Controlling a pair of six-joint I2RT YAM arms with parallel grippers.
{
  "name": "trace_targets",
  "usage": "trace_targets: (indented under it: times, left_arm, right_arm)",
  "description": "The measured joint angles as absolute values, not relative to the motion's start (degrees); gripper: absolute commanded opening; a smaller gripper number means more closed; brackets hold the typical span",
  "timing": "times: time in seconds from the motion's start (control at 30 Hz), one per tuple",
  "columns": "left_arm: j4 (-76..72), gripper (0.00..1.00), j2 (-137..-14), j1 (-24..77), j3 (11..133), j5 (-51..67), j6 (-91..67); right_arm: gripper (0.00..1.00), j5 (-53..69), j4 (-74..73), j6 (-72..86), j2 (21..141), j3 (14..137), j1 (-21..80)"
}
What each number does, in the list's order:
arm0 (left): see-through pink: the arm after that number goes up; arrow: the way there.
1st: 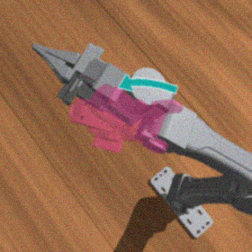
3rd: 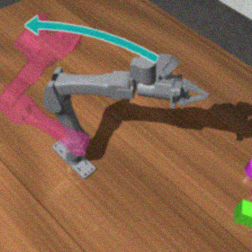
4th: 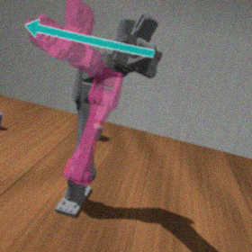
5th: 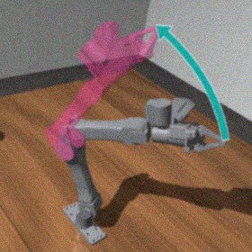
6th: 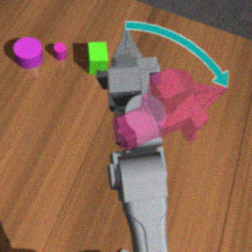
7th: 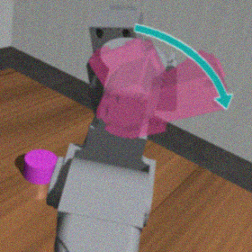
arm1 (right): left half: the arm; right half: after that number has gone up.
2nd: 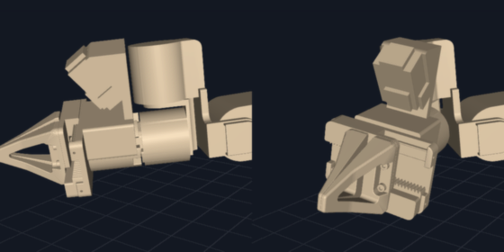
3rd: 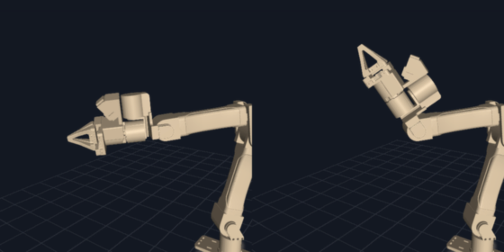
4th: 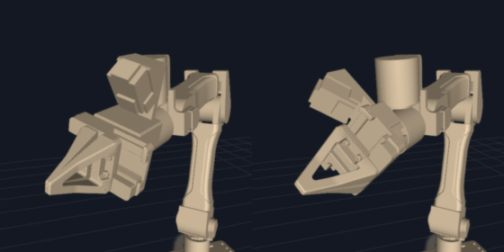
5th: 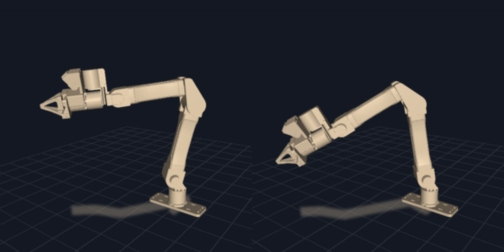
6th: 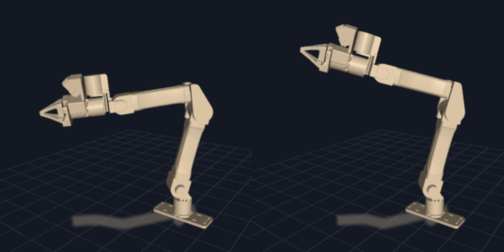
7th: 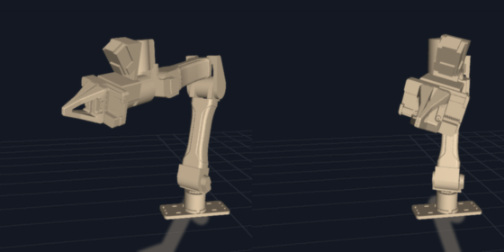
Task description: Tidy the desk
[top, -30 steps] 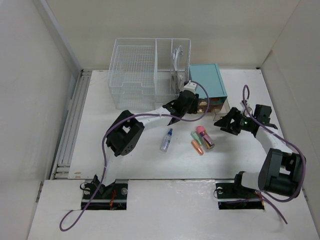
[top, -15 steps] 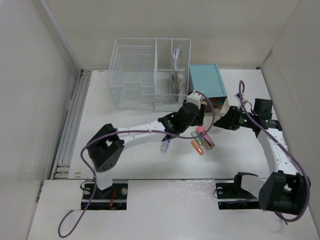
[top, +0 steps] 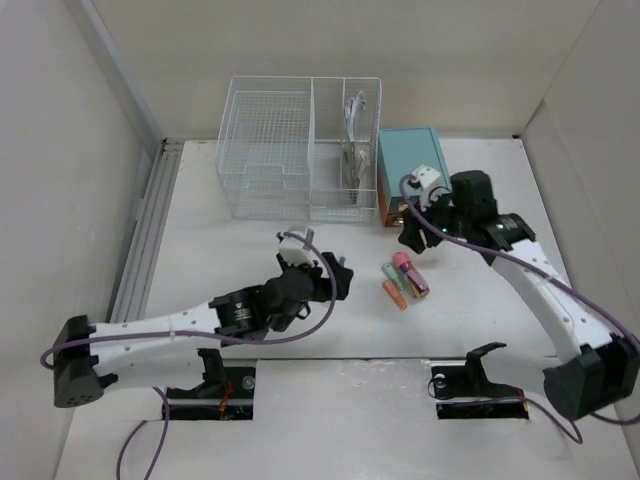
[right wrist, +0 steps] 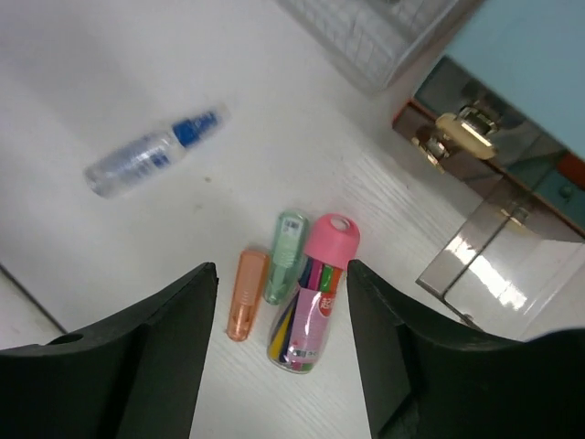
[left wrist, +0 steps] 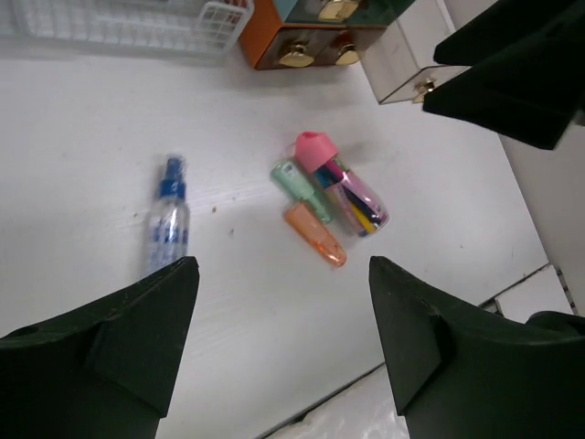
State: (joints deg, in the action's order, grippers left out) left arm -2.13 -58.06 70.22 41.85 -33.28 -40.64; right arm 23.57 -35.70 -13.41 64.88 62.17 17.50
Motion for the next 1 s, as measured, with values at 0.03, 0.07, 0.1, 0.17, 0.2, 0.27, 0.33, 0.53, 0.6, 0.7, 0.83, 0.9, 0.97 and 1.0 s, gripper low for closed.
trace_targets:
  times: [0.03, 0.07, 0.1, 0.17, 0.2, 0.27, 0.33, 0.53, 0.6, 0.7, 0.83, 0.9, 0.97, 1.0]
  left_arm:
    - [-0.9, 0.74, -55.5, 70.8, 39.9, -33.8, -42.2]
    - [0.4, 0.74, -53.4, 71.0, 38.6, -34.5, -43.6]
    - [1.7, 0.74, -51.8, 71.2, 37.6, -35.0, -44.8]
    - [3.4, 0.74, -49.2, 71.3, 36.2, -36.1, -46.9]
    - [4.3, 0.74, -48.3, 71.3, 35.7, -36.4, -47.6]
    - [5.3, 0.74, -47.2, 71.3, 35.2, -36.9, -48.7]
    - [5.9, 0.74, -47.0, 71.3, 35.2, -37.3, -49.1]
    - [6.3, 0.75, -47.3, 71.3, 35.2, -37.5, -49.1]
    - [6.3, 0.75, -47.8, 71.3, 35.2, -37.5, -49.0]
    - [6.1, 0.75, -48.2, 71.3, 34.9, -37.5, -48.9]
    - [5.8, 0.75, -48.2, 71.3, 34.3, -37.4, -48.6]
    - [5.8, 0.75, -48.2, 71.3, 34.2, -37.4, -48.5]
    - [5.6, 0.75, -48.1, 71.3, 34.1, -37.4, -48.5]
    - [5.5, 0.75, -48.1, 71.3, 34.1, -37.4, -48.4]
  right_arm:
    - [0.65, 20.8, -36.4, -14.0, 67.3, 62.7, 19.7]
    - [0.65, 18.1, -36.9, -14.5, 69.8, 63.0, 21.7]
    - [0.65, 15.8, -37.4, -14.9, 72.3, 63.0, 23.3]
    - [0.65, 11.7, -38.6, -15.6, 76.6, 63.0, 26.0]
    - [0.65, 10.0, -39.2, -15.7, 78.5, 63.0, 27.0]
    - [0.65, 7.0, -40.1, -15.8, 81.5, 63.0, 28.0]
    - [0.65, 4.5, -40.4, -15.9, 83.6, 63.0, 28.1]
    - [0.66, -0.2, -40.4, -15.9, 87.7, 63.0, 28.2]
    - [0.66, -0.8, -40.3, -15.9, 89.1, 62.9, 28.2]
    - [0.66, -1.6, -40.4, -15.9, 91.7, 62.9, 28.2]
    - [0.66, -2.1, -40.4, -15.9, 94.8, 62.9, 28.2]
    - [0.65, -2.5, -40.4, -15.9, 95.8, 62.9, 28.2]
    - [0.63, -2.7, -40.5, -15.9, 96.5, 62.9, 28.2]
    - [0.61, -2.8, -40.4, -15.9, 96.8, 62.9, 28.2]
